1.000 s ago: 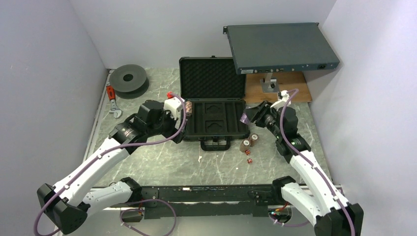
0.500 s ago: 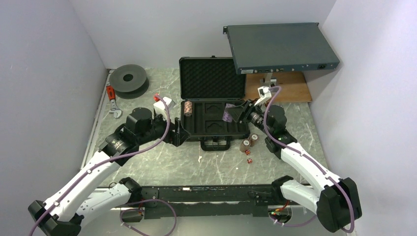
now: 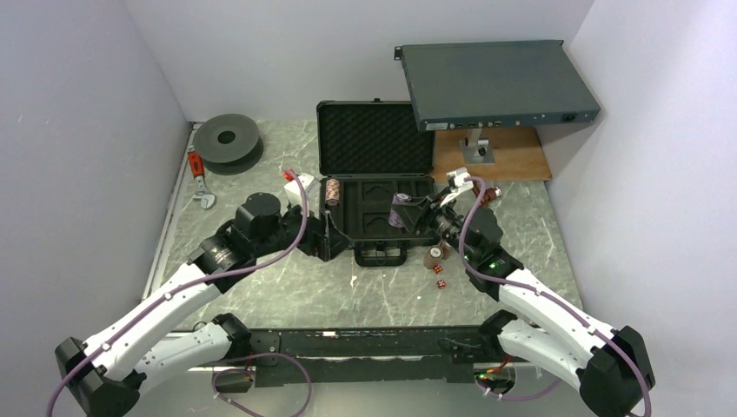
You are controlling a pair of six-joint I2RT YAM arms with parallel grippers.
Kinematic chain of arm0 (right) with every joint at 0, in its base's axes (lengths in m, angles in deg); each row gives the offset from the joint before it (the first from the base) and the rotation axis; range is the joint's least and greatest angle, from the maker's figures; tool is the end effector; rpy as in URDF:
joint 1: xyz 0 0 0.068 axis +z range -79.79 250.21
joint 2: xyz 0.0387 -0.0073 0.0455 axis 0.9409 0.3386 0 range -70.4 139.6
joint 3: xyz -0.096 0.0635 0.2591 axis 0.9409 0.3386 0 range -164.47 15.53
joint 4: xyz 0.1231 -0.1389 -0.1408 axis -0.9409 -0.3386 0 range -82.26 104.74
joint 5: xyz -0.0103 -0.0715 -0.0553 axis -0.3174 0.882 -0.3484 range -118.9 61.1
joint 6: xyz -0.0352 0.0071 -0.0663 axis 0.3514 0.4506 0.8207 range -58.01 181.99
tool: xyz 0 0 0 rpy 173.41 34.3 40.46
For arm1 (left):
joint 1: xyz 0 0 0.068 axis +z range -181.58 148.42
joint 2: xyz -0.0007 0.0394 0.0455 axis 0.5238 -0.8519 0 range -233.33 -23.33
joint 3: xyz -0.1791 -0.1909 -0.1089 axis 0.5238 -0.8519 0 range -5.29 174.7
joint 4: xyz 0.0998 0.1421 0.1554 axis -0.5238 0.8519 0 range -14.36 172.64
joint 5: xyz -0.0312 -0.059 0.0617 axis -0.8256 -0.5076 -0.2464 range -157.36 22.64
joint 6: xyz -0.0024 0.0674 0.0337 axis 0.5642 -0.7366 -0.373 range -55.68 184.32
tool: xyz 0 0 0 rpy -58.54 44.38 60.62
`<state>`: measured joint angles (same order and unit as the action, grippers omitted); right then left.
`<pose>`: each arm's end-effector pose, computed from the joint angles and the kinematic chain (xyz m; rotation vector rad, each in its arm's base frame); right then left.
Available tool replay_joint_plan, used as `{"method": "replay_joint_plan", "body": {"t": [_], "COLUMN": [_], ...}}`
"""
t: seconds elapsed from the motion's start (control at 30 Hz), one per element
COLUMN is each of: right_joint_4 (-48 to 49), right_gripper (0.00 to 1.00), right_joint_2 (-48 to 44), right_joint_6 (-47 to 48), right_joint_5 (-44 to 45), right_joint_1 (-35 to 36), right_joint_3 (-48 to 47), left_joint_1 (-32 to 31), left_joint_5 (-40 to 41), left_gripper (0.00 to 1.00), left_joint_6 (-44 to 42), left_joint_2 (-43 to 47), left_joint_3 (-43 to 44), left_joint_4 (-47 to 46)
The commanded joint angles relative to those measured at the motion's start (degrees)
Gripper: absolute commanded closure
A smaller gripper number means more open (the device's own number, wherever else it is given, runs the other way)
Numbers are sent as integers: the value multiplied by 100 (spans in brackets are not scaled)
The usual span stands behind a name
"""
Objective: Pack up texas hold em set
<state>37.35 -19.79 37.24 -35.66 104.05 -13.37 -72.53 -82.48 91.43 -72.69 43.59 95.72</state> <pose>0.1652 0.1198 0.3046 -0.2258 1.6106 0.8906 0.1270 -0.1322 0.3329 0.4349 2.0163 -1.0224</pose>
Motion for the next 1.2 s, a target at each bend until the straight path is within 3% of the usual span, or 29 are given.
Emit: {"method": "replay_joint_plan", "body": {"t": [0.0, 0.3, 0.77, 1.17], "right_joint_4": [603, 429, 944, 848], "right_gripper": [100, 100, 100, 100], "right_joint_2": [-180, -282, -414, -536], "right_joint_6": [-32, -387, -346, -460], "right_joint_5": [506, 512, 907, 814], "right_joint_1": [94, 236, 676, 633], "right_joint_3": [-84, -132, 130, 88], "left_joint_1": [-199, -333, -446, -519], "left_joint_5": [17, -32, -847, -754], "left_gripper": [12, 13, 14, 18], "left_joint_6": [-158, -345, -409, -587], "left_joint_2": [-292, -1075, -1664, -2130], "left_joint_3": [164, -19, -80, -56], "left_joint_4": [-586, -2373, -3364, -3620]}}
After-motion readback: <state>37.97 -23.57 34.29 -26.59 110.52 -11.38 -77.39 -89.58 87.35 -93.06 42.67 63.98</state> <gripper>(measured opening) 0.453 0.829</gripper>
